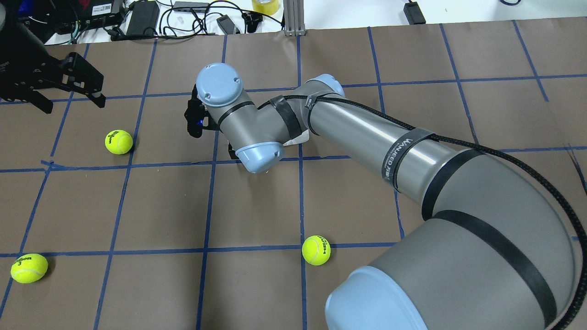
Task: Lift up tennis ball bucket
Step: 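Carry the can toward the left arm and lay it on its side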
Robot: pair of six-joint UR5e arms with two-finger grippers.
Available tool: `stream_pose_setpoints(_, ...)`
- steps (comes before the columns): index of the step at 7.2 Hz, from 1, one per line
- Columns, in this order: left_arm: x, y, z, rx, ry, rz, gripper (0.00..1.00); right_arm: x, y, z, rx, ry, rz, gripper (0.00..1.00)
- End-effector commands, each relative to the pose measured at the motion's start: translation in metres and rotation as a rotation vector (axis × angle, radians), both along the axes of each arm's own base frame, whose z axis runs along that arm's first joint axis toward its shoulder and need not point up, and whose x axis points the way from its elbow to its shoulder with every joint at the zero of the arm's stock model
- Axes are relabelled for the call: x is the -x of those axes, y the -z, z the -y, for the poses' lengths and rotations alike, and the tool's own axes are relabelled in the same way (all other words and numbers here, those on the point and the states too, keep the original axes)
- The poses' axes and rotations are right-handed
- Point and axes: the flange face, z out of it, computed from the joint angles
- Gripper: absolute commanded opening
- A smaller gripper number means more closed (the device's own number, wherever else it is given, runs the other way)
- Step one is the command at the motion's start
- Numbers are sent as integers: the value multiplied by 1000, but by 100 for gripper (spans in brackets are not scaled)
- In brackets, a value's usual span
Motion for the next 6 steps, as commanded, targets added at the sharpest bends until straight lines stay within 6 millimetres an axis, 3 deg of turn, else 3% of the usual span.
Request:
stream_pose_setpoints(1, -1, 7, 8, -5, -8, -8, 100, 87, -80, 33, -39, 173, 14, 100)
stream_pose_setpoints(2, 2, 11, 13, 4, -6, -55, 100, 134, -113, 43, -95, 240, 53, 100)
stream_pose_setpoints(3, 13, 23, 30, 68, -17, -193, 100, 177, -143, 50, -137, 319, 109, 100)
stream_pose_setpoints(4, 21, 47, 38, 41, -72, -304, 100, 228, -179, 50, -150, 421, 117, 100)
stream_pose_setpoints(5, 17, 72, 55, 91, -78, -302, 100, 267, -214, 31, -196, 504, 94, 100)
stream_pose_setpoints(6, 15, 101, 70, 120, -74, -304, 100, 302, -234, 13, -273, 584, 70, 100)
